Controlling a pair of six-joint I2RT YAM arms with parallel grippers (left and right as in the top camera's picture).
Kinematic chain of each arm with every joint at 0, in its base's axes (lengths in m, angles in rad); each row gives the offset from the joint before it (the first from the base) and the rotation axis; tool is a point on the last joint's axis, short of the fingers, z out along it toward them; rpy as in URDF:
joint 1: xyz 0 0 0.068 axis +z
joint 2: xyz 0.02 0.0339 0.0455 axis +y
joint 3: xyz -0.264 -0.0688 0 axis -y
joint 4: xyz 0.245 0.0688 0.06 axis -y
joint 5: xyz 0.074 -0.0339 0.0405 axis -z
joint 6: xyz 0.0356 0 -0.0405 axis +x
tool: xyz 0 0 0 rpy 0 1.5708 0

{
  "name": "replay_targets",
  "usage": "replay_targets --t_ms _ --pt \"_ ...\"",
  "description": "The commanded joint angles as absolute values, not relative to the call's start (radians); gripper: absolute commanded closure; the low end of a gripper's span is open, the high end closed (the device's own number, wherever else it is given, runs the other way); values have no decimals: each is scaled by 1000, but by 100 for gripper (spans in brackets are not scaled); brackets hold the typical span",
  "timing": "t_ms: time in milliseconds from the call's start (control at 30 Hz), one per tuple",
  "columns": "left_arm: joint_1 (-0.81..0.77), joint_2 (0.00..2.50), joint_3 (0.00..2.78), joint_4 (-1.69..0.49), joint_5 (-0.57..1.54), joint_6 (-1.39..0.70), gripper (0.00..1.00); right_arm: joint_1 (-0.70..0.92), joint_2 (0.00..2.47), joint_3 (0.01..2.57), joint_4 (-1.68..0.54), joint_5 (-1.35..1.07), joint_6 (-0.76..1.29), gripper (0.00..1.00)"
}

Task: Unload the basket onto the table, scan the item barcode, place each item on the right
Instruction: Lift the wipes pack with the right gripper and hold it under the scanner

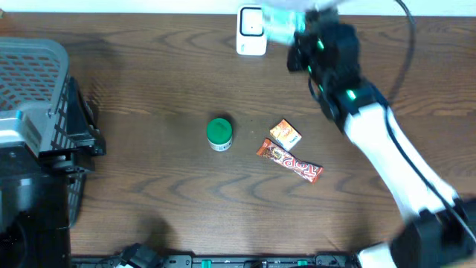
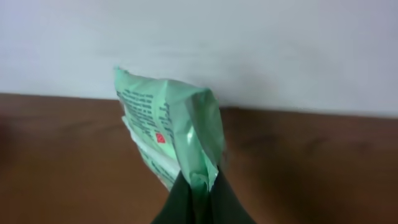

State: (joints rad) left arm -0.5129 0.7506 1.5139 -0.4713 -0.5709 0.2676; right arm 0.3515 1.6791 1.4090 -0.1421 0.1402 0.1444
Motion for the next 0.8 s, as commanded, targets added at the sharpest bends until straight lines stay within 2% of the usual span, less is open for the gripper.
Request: replay_targets --t_ms 0,133,300,767 --pt "-509 747 1509 -471 -566 284 15 349 1831 1587 -146 388 -91 99" --pt "-509 748 1509 -483 -566 284 15 353 1992 1750 -141 500 -173 99" --pt "-509 751 1509 -498 -566 284 14 368 2135 1880 -143 512 -237 99" --pt "-509 757 1509 -519 -566 284 14 483 2341 1910 -109 618 -413 99"
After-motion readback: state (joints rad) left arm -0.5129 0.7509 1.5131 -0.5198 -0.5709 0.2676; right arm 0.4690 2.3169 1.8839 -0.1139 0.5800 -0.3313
